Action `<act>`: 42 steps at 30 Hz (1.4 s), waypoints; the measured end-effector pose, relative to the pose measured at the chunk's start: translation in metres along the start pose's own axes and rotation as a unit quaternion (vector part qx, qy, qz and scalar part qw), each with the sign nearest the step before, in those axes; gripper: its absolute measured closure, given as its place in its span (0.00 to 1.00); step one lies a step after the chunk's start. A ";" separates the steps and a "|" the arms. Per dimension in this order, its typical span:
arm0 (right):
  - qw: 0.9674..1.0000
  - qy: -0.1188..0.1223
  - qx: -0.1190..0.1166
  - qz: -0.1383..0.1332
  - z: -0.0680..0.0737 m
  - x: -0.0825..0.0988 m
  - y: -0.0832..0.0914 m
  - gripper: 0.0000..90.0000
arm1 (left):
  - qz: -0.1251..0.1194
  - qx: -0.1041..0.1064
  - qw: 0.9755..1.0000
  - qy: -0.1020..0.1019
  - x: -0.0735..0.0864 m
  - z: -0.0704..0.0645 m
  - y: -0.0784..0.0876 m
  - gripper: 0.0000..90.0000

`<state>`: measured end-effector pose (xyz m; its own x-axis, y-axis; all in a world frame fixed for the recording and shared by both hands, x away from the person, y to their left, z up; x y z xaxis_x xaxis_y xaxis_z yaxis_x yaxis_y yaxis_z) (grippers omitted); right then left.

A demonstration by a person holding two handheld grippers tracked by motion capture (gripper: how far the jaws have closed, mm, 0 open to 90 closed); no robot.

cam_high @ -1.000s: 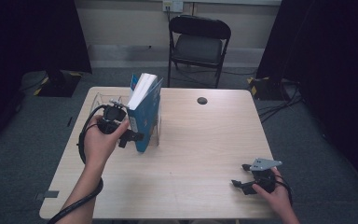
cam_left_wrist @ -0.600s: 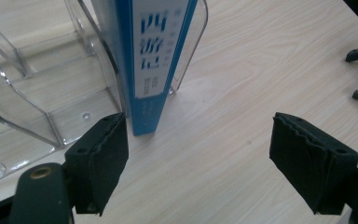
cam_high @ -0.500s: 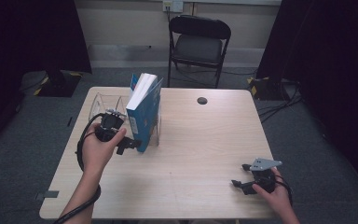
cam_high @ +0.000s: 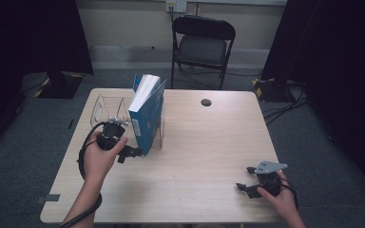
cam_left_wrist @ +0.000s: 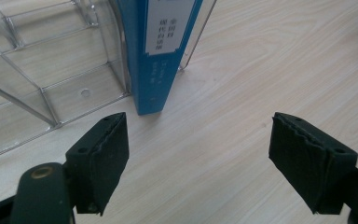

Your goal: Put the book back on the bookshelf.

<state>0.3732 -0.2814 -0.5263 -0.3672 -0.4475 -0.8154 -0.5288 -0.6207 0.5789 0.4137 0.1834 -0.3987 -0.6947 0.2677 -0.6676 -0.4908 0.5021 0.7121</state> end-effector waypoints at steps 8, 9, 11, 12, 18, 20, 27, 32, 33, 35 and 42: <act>1.000 0.000 0.000 0.000 0.000 0.000 0.000 0.20 | 0.001 0.003 1.000 0.001 0.010 0.002 -0.004 0.22; 1.000 0.000 0.000 0.000 0.000 0.000 0.000 0.20 | 0.002 0.003 1.000 0.002 0.011 0.003 -0.005 0.22; 1.000 0.000 0.000 0.000 0.000 0.000 0.000 0.20 | 0.004 0.005 1.000 0.001 0.013 0.004 -0.006 0.22; 1.000 0.000 0.000 0.000 0.000 0.000 0.000 0.20 | 0.005 0.005 1.000 0.002 0.014 0.004 -0.006 0.22; 1.000 0.000 0.000 0.000 0.000 0.000 0.000 0.20 | 0.007 0.010 1.000 0.011 0.023 0.008 -0.011 0.22; 1.000 0.000 0.000 0.000 0.000 0.000 0.000 0.20 | 0.008 0.010 1.000 0.012 0.026 0.009 -0.012 0.22; 1.000 0.001 0.000 0.001 0.000 0.000 0.000 0.20 | 0.011 0.012 1.000 0.020 0.037 0.014 -0.017 0.22; 1.000 0.001 -0.001 0.001 0.000 0.000 0.000 0.20 | 0.013 0.017 0.999 0.029 0.047 0.018 -0.021 0.23; 1.000 0.000 -0.001 0.001 0.000 0.000 0.000 0.20 | 0.012 0.016 0.999 0.028 0.048 0.019 -0.021 0.23; 1.000 0.001 -0.001 0.001 0.000 0.000 0.000 0.20 | 0.011 0.018 0.999 0.031 0.051 0.021 -0.021 0.23; 1.000 0.001 -0.001 0.000 0.000 0.000 0.000 0.20 | 0.014 0.012 0.999 0.030 0.060 0.028 -0.020 0.22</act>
<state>0.3732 -0.2817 -0.5263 -0.3662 -0.4494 -0.8148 -0.5271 -0.6215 0.5796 0.3959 0.2124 -0.4590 -0.7391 0.2323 -0.6322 -0.4583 0.5145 0.7248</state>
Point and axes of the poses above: each handheld gripper's, and its own axes: y roughly backward along the jaws, x roughly out of its underside, z roughly to its left, the point moved 4 cm from there along -y, roughly forward along the jaws, and after that the axes turned 7 degrees about -z, right-handed, at the moved point
